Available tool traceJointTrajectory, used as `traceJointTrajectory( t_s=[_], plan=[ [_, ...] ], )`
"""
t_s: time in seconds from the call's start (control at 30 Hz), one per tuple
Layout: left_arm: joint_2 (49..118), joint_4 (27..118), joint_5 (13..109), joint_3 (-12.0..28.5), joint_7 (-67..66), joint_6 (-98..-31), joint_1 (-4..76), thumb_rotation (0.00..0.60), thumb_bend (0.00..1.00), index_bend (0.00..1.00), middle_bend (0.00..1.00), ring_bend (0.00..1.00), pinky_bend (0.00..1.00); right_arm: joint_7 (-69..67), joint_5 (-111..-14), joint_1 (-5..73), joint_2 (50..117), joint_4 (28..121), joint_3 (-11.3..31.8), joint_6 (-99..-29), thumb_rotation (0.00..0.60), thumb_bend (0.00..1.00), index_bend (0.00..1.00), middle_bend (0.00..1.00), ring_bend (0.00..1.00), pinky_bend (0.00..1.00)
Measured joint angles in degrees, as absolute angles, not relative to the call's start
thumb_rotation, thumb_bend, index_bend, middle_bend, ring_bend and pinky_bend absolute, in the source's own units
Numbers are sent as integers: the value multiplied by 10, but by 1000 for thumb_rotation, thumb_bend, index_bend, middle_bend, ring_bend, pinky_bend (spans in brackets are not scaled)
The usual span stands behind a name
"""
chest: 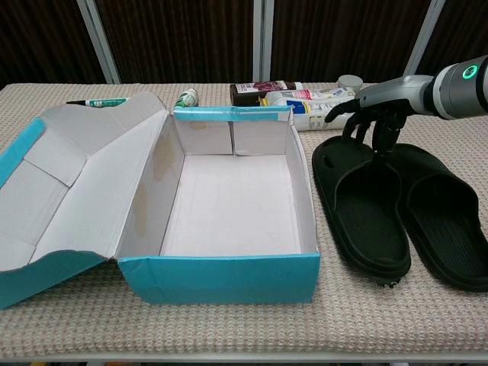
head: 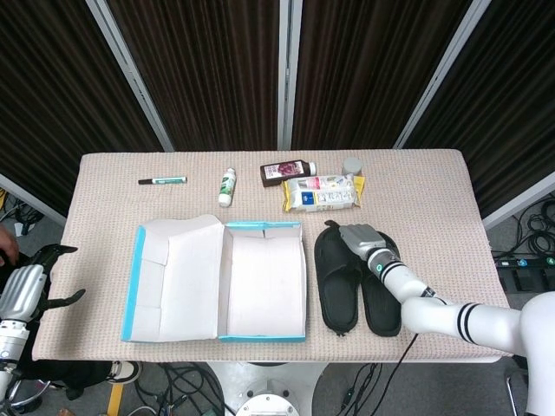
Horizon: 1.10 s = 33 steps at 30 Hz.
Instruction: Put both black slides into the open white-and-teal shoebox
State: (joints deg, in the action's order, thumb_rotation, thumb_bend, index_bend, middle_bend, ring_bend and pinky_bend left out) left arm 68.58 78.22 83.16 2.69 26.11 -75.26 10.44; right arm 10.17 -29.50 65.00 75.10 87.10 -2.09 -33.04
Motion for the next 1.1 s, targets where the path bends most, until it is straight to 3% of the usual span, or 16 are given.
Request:
traceJointTrajectory(
  t_s=[0.33,0.67,0.9,1.1],
  plan=[
    [683,793,831,28,257,-745,109,600,170,229,221,132,225,73,-362,612,677,937,14,-385,600,125,101,445,311,364],
    [676,808,830,31,247,-741,114,600,170,229,222,132,226,-4,-455,552,575,1021,77,-426,600,133,121,464,334,392],
    [672,816,825,33,243,-744,113,600,170,229,221,132,225,-78,-527,521,573,1030,119,-441,600,133,139,487,362,416],
    [672,817,822,36,244,-749,111,600,170,229,222,132,226,-139,-590,504,613,1013,146,-457,600,130,144,491,367,422]
  ],
)
